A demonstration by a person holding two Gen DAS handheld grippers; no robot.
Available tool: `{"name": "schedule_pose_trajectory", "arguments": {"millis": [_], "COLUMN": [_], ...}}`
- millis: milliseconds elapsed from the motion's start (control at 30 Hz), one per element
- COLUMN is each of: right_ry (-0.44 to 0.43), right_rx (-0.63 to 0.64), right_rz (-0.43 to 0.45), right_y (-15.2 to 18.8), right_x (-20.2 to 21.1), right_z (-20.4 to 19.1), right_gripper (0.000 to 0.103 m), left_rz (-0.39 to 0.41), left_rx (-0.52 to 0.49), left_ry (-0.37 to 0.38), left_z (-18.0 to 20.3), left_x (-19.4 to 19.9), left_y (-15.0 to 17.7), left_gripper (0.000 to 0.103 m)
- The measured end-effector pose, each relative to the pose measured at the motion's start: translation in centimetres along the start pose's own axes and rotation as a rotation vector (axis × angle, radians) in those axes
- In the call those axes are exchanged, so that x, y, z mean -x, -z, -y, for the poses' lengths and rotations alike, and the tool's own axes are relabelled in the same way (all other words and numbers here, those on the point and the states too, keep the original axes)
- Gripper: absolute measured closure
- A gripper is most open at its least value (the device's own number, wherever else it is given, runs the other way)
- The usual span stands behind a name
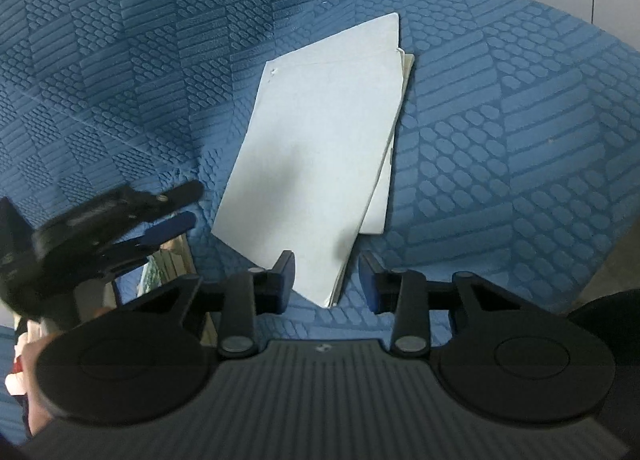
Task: Organize objects
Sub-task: 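Move both grippers to the loose white papers on the other seat, then pinch a white paper's edge with the left gripper while the right gripper pinches it too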
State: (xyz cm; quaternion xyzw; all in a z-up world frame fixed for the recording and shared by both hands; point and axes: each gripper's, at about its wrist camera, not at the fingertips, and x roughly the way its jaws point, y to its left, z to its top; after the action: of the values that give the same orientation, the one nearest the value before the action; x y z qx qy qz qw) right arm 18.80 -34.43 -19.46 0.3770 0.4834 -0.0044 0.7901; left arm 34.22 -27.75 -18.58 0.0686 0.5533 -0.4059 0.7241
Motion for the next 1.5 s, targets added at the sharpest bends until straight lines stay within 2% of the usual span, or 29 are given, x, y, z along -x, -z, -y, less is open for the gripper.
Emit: {"name": "schedule_pose_trajectory", "arguments": {"millis": [100, 167, 433, 667, 800, 900, 967, 1033, 1167, 1267, 1333, 1433, 1500], "right_ry": [0.017, 0.017, 0.024, 0.001, -0.025, -0.041, -0.040, -0.034, -0.031, -0.029, -0.028, -0.018, -0.015], "right_rx": [0.019, 0.018, 0.003, -0.063, -0.133, -0.170, -0.182, -0.196, -0.208, -0.217, -0.221, -0.208, -0.202], "right_rz": [0.005, -0.005, -0.009, 0.005, 0.020, 0.032, 0.042, 0.052, 0.067, 0.074, 0.077, 0.080, 0.081], "right_y": [-0.1, -0.4, -0.7, -1.0, -1.3, -1.5, -1.7, -1.8, -1.9, -1.9, -2.0, -1.8, -1.7], "right_x": [-0.4, -0.7, -1.2, -0.8, -0.5, -0.3, -0.2, -0.1, 0.1, 0.4, 0.5, 0.6, 0.7], "right_z": [-0.3, -0.2, 0.2, 1.4, 2.7, 3.4, 3.7, 4.1, 4.4, 4.7, 5.0, 4.7, 4.8], "right_gripper": [0.065, 0.065, 0.065, 0.064, 0.064, 0.064, 0.064, 0.065, 0.065, 0.064, 0.064, 0.064, 0.064], "left_rz": [-0.043, -0.043, -0.065, -0.076, -0.076, -0.079, -0.097, -0.111, -0.128, -0.126, -0.124, -0.129, -0.146], "left_rx": [-0.005, -0.024, -0.031, 0.102, 0.288, 0.391, 0.458, 0.503, 0.485, 0.398, 0.374, 0.365, 0.416], "left_ry": [-0.026, -0.049, -0.019, 0.142, 0.306, 0.413, 0.484, 0.519, 0.450, 0.388, 0.377, 0.403, 0.494], "left_z": [-0.5, -0.3, 0.1, -1.9, -4.4, -5.4, -6.1, -6.4, -6.0, -4.7, -4.3, -4.1, -4.6], "left_x": [-1.5, -1.7, -2.3, -1.0, -0.5, -0.8, -1.2, -1.7, -2.2, -2.1, -2.0, -2.1, -2.3], "left_y": [-0.2, -0.3, -0.4, -0.5, -0.4, -0.3, 0.0, 0.2, 0.3, 0.2, 0.1, 0.2, 0.4], "left_gripper": [0.057, 0.057, 0.055, 0.055, 0.053, 0.053, 0.057, 0.060, 0.077, 0.077, 0.077, 0.077, 0.077]}}
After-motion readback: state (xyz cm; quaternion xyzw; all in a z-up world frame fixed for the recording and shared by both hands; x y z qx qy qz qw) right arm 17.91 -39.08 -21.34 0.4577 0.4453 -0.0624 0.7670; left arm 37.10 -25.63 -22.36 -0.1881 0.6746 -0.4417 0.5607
